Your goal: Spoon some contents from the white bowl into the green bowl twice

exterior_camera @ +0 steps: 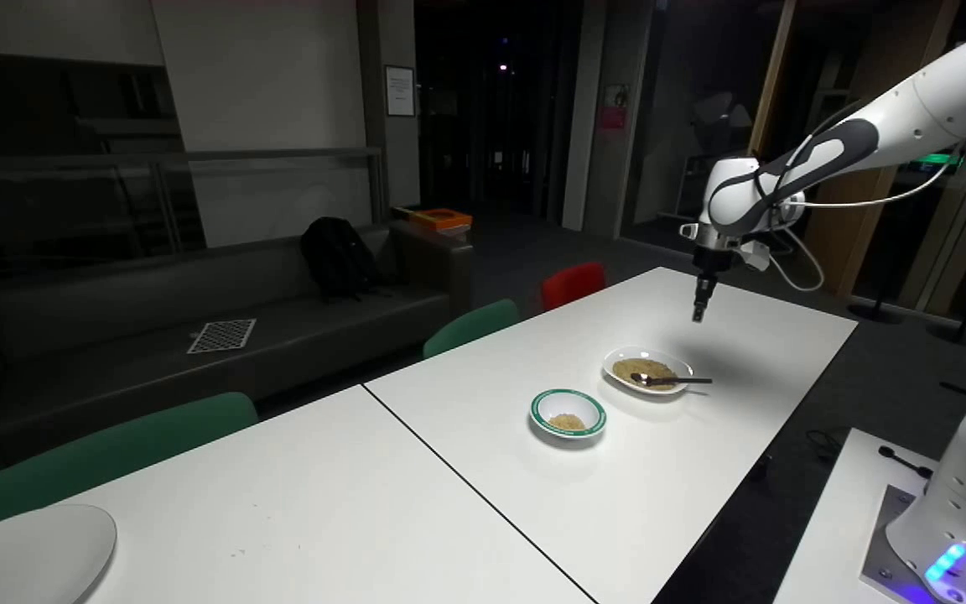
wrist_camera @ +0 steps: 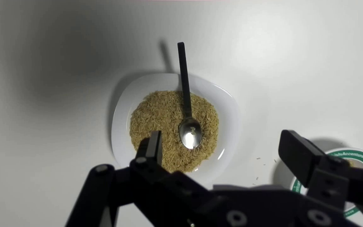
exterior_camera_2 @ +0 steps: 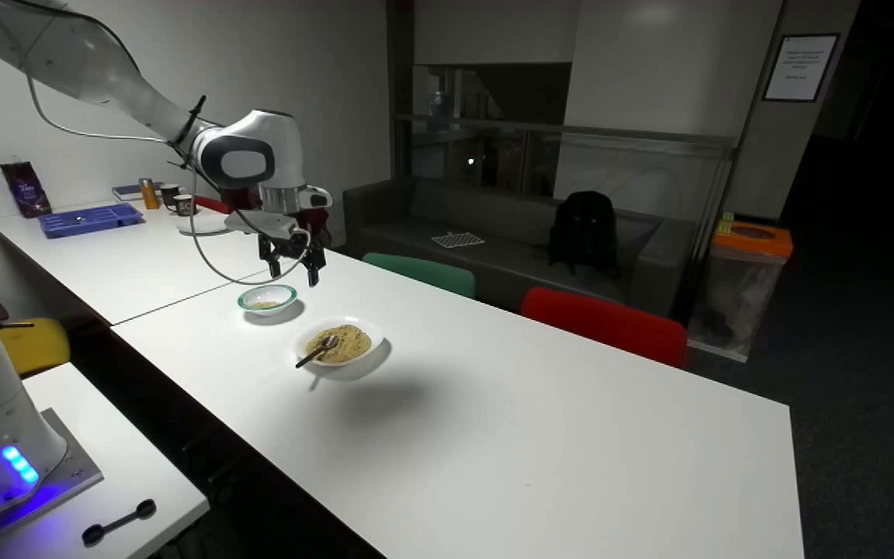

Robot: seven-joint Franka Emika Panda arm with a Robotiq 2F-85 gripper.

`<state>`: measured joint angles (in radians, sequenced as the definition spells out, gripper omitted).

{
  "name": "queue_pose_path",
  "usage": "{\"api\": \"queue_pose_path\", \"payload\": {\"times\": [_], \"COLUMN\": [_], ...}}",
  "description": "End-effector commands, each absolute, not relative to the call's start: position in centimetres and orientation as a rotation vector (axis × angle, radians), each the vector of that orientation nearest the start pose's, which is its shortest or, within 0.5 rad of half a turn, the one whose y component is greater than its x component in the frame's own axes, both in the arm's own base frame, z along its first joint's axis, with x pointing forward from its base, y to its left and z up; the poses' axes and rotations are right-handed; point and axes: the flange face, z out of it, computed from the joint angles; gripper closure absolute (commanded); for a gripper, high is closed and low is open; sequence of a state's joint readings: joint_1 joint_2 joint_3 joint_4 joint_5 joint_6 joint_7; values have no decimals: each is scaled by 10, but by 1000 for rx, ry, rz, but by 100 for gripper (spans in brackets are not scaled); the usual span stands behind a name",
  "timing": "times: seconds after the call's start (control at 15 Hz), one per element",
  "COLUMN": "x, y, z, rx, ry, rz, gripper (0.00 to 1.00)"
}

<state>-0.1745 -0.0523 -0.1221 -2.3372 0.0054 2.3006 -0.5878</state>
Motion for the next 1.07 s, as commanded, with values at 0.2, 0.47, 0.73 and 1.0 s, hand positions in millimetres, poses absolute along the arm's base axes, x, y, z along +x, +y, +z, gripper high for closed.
{"api": "queue_pose_path", "payload": {"times": [0.2,0.47,0.73,1.0], "x": [422,393,396,384], "y": [-110,-92,-90,-87], "z": [415,436,438,441], "rx": [-3092,-3091,-3097,-3093], "ry": [-373,-365,-387,-392], "rz": [-157,-209,-227,-249], "gripper": [0,0,0,0]}}
